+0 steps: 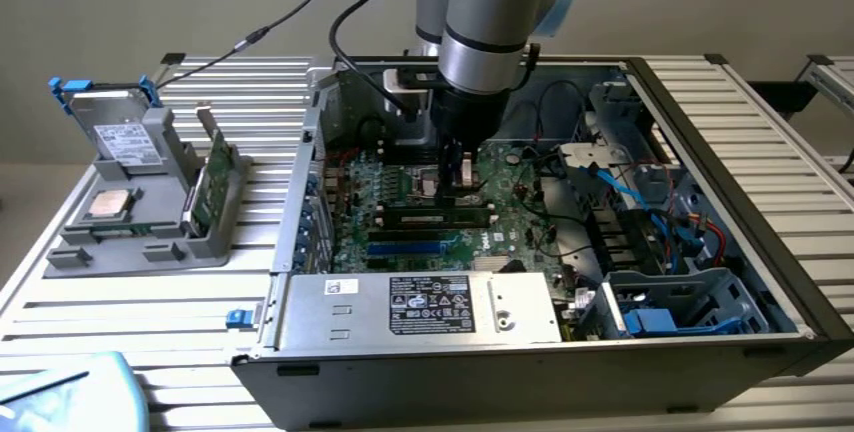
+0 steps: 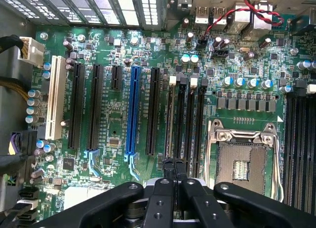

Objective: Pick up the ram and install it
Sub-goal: 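Insert the ram into the slot, then press down the ram until it locks into place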

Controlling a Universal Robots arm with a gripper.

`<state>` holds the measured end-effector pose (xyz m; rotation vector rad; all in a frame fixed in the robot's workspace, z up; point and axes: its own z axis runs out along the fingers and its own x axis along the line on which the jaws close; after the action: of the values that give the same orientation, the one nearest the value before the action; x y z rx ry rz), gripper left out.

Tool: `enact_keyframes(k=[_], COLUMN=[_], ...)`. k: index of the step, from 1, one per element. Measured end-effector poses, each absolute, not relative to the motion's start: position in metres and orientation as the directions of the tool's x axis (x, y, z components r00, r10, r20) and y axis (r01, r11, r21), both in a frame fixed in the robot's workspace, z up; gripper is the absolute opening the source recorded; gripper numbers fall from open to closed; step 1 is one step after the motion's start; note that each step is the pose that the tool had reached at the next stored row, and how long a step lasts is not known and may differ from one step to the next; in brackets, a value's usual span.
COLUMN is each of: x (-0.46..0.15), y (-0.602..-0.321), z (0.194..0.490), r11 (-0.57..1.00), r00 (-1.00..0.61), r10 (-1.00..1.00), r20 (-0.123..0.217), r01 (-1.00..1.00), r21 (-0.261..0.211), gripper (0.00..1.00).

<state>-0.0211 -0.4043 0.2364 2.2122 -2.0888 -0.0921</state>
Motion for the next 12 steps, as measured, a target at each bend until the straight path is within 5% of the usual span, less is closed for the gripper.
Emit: enact_keyframes(k=[12], x=[-0.0211], y=[-0.4043], z=[0.2364], r11=[-0.056], r00=[0.059], r10=[-0.998], r20=[0.023], r01=[-0.992], r21=[0.112], gripper=[0.11])
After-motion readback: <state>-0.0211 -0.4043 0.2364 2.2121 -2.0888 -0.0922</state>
